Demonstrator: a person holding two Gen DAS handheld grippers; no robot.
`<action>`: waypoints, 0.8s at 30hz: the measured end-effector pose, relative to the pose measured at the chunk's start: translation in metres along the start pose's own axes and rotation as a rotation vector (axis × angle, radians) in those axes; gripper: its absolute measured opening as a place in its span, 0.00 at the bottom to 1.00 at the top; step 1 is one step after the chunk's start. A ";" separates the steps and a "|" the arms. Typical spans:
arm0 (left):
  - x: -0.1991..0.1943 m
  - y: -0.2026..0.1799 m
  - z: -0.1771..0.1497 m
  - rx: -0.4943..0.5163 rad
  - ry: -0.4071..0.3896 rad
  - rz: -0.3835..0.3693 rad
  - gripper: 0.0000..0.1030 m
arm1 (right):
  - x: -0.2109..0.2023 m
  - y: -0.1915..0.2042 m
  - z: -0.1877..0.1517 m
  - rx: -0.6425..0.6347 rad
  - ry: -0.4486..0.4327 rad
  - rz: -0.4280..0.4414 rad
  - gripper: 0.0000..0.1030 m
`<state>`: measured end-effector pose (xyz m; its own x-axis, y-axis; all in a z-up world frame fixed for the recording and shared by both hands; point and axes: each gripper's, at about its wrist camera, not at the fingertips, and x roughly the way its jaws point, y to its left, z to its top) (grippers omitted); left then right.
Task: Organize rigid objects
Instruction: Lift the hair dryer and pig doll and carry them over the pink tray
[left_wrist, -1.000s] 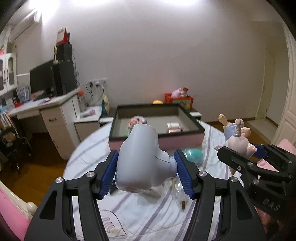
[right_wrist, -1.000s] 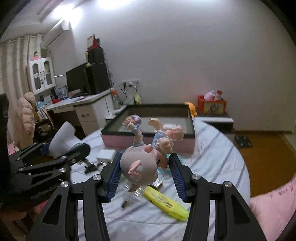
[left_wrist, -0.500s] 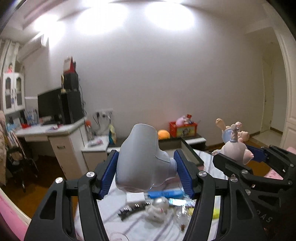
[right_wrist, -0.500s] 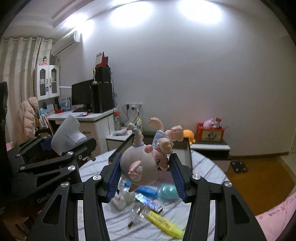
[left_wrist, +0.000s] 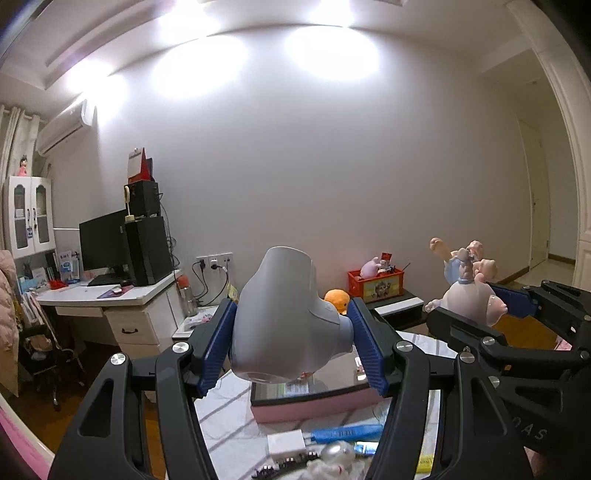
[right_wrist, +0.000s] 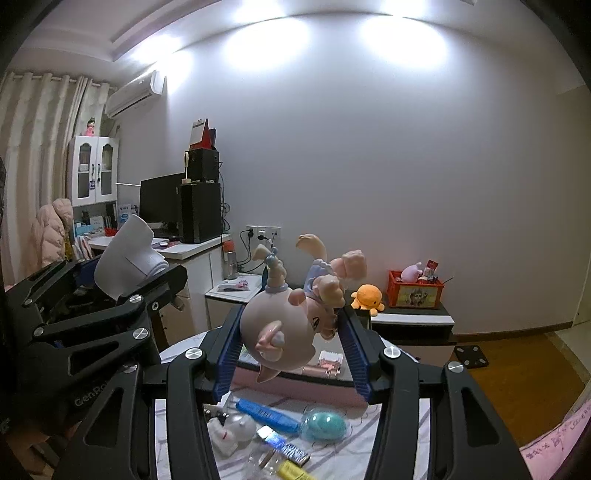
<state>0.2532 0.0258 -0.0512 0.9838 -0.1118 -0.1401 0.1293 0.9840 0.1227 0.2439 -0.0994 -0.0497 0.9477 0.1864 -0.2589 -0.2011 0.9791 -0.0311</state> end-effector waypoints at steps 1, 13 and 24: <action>0.006 0.001 0.000 0.001 0.003 -0.005 0.61 | 0.003 -0.001 0.001 -0.001 0.002 -0.001 0.51; 0.149 -0.001 -0.012 0.038 0.191 -0.084 0.61 | 0.119 -0.028 0.006 -0.020 0.146 -0.028 0.51; 0.278 0.005 -0.072 0.041 0.488 -0.096 0.61 | 0.249 -0.045 -0.037 0.002 0.442 0.030 0.51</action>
<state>0.5187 0.0093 -0.1601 0.7955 -0.1136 -0.5952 0.2304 0.9652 0.1237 0.4800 -0.0995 -0.1484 0.7441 0.1622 -0.6481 -0.2260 0.9740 -0.0158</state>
